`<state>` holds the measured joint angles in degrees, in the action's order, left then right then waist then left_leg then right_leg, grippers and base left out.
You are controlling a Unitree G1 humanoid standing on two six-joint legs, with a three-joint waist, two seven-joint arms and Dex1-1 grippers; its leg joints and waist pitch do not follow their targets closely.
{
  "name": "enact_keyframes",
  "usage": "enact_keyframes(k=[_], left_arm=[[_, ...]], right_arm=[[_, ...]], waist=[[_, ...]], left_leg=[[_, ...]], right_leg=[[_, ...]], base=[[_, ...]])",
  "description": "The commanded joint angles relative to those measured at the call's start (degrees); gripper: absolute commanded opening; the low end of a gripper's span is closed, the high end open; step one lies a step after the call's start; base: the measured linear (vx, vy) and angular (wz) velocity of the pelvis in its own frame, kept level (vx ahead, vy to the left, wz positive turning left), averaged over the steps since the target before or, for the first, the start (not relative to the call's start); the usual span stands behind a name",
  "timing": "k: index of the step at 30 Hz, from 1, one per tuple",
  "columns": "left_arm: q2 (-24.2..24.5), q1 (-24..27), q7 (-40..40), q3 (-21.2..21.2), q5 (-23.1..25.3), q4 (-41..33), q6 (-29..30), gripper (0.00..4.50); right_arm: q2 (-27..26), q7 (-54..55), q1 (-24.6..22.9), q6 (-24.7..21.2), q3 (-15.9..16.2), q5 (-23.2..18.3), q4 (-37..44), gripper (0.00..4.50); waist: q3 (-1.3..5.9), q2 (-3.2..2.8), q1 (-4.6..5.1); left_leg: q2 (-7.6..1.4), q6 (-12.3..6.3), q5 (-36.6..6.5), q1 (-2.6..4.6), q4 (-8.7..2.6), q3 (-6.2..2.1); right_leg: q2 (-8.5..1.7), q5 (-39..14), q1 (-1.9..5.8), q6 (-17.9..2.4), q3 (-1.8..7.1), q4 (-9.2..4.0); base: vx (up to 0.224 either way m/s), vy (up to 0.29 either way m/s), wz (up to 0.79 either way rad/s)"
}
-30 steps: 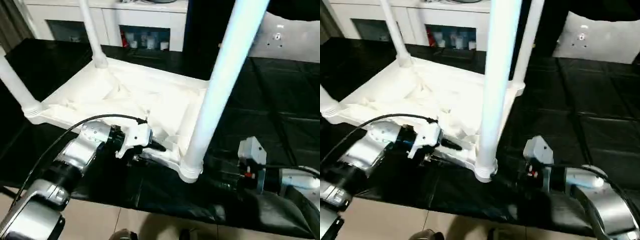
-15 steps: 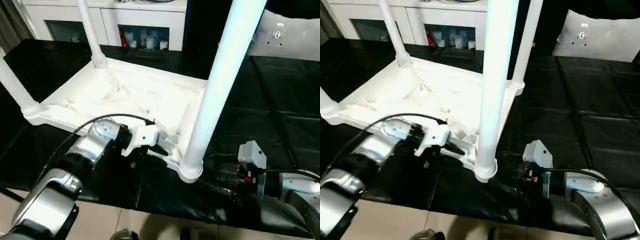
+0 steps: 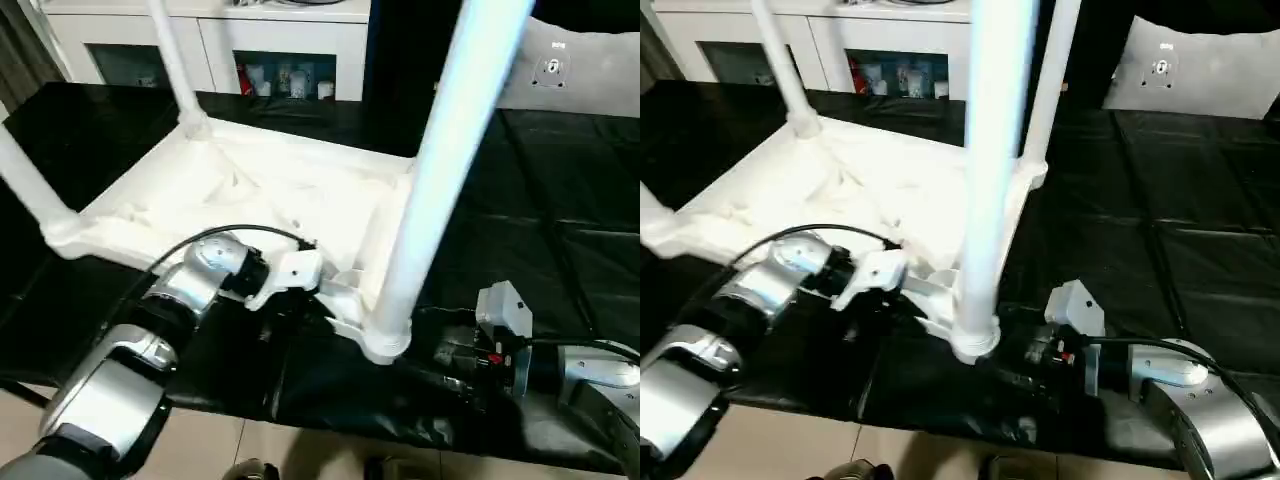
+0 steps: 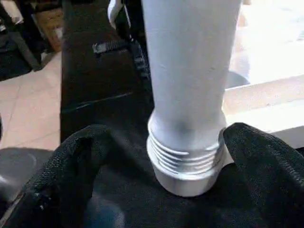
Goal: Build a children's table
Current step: Rotate leg to tighten
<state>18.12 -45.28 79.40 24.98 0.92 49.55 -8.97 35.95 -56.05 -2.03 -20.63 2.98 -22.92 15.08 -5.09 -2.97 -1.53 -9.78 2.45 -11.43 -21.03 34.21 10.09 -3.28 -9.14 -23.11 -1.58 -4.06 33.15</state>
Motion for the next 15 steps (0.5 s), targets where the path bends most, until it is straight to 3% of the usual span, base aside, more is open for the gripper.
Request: enact_keyframes(k=[1,3,7,8,15], left_arm=[[-0.5,1.2,-8.5,-4.1,-1.4,0.5,5.8,0.00],[-1.4,2.0,-11.2,-5.0,-1.5,-0.6,8.3,0.00],[-2.0,3.7,-13.6,-5.5,-0.5,-4.2,10.8,0.00],[-1.9,4.9,-13.2,-5.1,-0.2,-6.0,9.5,0.00],[-0.1,10.0,-9.1,-3.2,-0.9,-13.8,2.3,0.00]], right_arm=[[-0.2,1.5,1.3,0.6,-1.4,0.8,-0.8,4.50],[-0.2,2.1,1.9,0.7,-1.5,1.4,-1.6,4.50],[-0.6,3.0,2.5,0.7,-1.5,1.9,-2.2,4.50],[-0.8,3.8,3.0,1.0,-1.3,2.6,-2.6,4.50],[-2.1,5.4,5.8,3.1,-0.2,4.2,-4.7,4.50]], waist=[[3.62,0.79,-0.38],[3.55,1.16,-0.08],[3.56,1.07,0.74],[3.57,1.31,0.86],[3.79,0.92,1.01]], left_leg=[[-2.92,-5.89,-9.9,0.21,-3.79,-1.33],[-2.51,-6.12,-9.0,-0.10,-3.62,-1.24],[-2.28,-6.90,-9.1,-0.17,-3.54,-1.22],[-2.29,-7.12,-9.2,-0.11,-3.59,-1.21],[-2.86,-7.40,-9.4,0.04,-3.82,-1.25]], right_leg=[[-5.16,-19.2,3.56,-11.5,2.60,-4.73],[-4.98,-21.7,3.70,-10.4,2.44,-4.96],[-4.75,-24.4,3.51,-8.6,2.27,-5.49],[-4.68,-25.3,3.40,-8.1,2.26,-5.61],[-4.83,-23.8,2.98,-8.3,2.47,-5.30]], base=[[0.000,0.000,0.00],[0.000,0.000,0.00],[0.000,0.000,0.00],[0.000,0.000,0.00],[0.000,0.000,0.00]])
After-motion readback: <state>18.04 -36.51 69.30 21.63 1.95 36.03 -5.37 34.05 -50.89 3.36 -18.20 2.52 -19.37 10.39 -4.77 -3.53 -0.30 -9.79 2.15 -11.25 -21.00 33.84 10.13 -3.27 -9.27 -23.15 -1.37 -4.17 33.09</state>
